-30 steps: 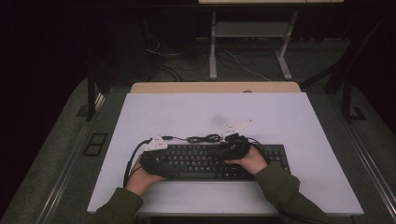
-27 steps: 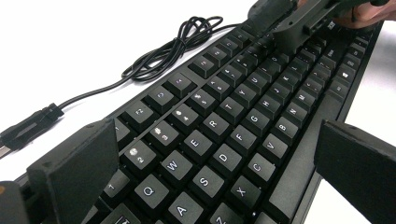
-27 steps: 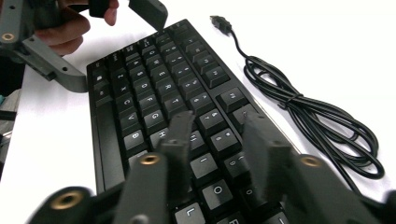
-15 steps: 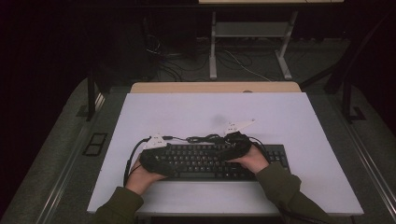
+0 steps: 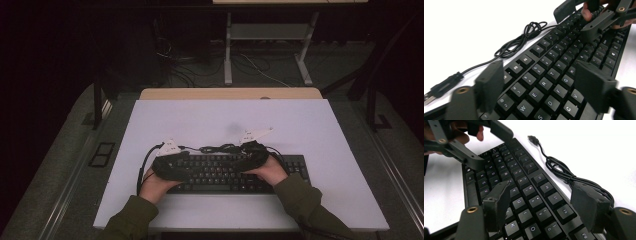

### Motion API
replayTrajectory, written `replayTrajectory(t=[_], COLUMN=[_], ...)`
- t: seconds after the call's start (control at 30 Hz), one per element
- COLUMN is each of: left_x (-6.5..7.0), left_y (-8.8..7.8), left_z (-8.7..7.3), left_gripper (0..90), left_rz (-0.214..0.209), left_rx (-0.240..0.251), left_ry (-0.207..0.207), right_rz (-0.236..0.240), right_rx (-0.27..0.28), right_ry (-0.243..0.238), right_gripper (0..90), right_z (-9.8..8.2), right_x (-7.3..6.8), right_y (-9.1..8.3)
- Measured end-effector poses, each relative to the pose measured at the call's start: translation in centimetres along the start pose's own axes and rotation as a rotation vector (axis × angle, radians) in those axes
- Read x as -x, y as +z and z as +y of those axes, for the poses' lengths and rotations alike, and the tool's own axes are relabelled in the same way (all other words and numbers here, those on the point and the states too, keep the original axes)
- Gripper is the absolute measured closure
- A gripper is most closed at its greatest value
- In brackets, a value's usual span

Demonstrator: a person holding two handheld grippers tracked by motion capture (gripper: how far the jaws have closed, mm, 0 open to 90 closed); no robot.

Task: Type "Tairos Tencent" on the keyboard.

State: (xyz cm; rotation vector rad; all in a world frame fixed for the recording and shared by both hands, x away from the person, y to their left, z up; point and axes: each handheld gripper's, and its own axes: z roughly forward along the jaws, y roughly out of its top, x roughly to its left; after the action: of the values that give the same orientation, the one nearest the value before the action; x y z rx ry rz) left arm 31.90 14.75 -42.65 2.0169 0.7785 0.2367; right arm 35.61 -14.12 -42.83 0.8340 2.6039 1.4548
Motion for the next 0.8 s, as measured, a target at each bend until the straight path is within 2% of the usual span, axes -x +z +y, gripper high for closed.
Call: replayTrajectory(t=[0.03, 0.13, 0.3, 0.47, 0.67, 0.8], left_x=[0.0, 0.1, -0.1, -0.1, 0.0, 0.1], left_y=[0.1, 0.4, 1.0, 1.2, 1.6, 1.8], left_z=[0.1, 0.2, 0.2, 0.2, 0.3, 0.3], left_gripper=[29.8, 40.3, 57.1, 73.2, 86.6, 88.9], left_rz=[-0.001, -0.015, -0.052, -0.076, -0.081, -0.076], left_rx=[-0.003, -0.009, -0.018, -0.048, -0.077, -0.097], left_ry=[0.014, 0.016, 0.0, 0.0, 0.002, 0.011], right_rz=[-0.002, -0.003, -0.003, -0.004, -0.005, -0.005], right_rx=[0.001, 0.003, -0.001, -0.001, -0.004, -0.005], right_ry=[0.001, 0.007, 0.005, 0.004, 0.003, 0.0], right_gripper=[31.3, 31.2, 31.0, 31.0, 30.9, 30.9], right_z=[0.0, -0.1, -0.1, -0.1, -0.1, -0.2], right_x=[0.0, 0.2, 0.1, 0.1, 0.1, 0.1], right_y=[0.0, -0.1, 0.0, 0.0, 0.1, 0.1])
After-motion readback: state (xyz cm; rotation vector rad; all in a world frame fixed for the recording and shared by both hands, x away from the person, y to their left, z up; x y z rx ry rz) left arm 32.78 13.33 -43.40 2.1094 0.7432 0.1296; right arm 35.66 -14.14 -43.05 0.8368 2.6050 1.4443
